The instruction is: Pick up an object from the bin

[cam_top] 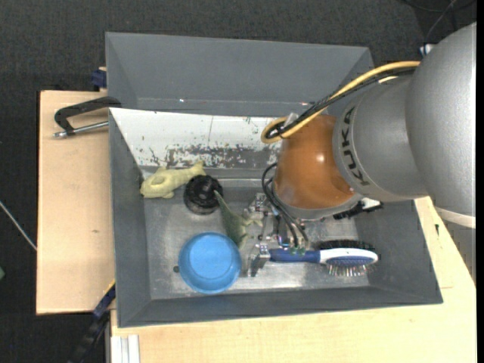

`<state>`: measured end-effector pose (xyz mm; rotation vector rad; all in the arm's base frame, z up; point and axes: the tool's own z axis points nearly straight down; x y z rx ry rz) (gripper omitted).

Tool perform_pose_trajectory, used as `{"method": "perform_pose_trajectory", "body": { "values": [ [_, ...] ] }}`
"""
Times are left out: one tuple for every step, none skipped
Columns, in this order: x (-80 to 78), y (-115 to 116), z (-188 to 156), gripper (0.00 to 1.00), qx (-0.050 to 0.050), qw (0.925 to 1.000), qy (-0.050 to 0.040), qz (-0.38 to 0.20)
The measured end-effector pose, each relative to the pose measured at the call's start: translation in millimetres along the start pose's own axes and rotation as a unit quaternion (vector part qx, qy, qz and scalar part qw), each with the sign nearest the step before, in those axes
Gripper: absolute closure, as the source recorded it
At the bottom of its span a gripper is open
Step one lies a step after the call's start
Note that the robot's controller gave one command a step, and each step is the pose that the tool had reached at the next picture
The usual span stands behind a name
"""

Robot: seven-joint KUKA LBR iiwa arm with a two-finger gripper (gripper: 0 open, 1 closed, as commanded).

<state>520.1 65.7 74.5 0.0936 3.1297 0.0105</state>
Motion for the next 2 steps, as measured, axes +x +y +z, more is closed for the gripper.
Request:
{"method": "perform_pose_trajectory", "body": {
  "values": [
    [-4.9, -2.9, -2.6, 1.0, 0.002, 1.0, -0.0097, 0.002],
    [-13.2, -0.9, -126.1, 1.0, 0.002, 0.999, -0.0011, -0.044]
  ]
}}
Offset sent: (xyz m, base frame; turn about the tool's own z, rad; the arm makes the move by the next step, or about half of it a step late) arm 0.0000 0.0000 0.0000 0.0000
